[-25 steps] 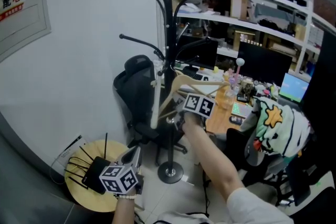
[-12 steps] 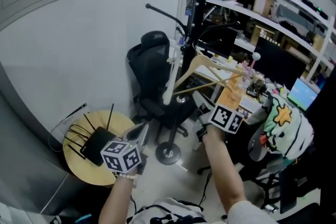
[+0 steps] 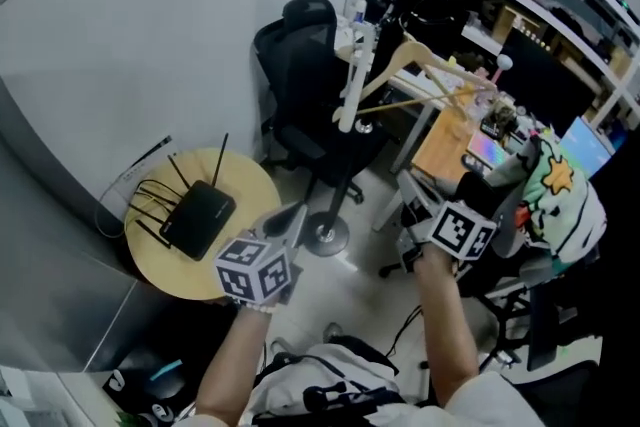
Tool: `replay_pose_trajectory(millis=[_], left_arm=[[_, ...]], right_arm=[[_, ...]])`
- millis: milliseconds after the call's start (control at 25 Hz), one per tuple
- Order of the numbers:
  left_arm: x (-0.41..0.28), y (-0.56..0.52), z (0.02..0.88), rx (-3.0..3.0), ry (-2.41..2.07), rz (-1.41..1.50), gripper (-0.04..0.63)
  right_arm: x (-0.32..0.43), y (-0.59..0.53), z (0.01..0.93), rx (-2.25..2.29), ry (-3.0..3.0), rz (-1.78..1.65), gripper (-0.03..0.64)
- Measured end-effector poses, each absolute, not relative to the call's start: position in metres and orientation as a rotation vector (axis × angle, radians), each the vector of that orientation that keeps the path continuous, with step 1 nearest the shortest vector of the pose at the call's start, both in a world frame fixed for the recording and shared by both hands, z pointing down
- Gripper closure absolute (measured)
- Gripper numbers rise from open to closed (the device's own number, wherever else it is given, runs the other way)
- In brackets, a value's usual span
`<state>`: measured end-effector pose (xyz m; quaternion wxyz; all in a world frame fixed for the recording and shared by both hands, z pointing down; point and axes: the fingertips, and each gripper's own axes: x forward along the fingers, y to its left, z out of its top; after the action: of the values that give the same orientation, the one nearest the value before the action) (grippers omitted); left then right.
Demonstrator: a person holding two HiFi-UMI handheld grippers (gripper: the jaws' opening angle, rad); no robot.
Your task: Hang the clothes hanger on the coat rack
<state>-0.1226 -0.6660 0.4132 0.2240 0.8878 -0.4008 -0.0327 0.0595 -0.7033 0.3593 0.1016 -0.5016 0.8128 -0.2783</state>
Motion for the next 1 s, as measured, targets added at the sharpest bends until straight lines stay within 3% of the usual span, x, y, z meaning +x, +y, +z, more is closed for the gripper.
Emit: replay_pose_trajectory(millis=[480,1000], left_arm=[[-0.117,-0.598,0.467,2.375,-0.996,-0.042,0.607],[-0.035,-0.54,0.471,2.402,-0.965,0.037,0.607]], right_arm=[[-0.005,-0.599,0.449,-1.366,2.524,-0.986,0.618],[0.039,-0.521,0.468,-1.301,2.524,-0.985,0.618]])
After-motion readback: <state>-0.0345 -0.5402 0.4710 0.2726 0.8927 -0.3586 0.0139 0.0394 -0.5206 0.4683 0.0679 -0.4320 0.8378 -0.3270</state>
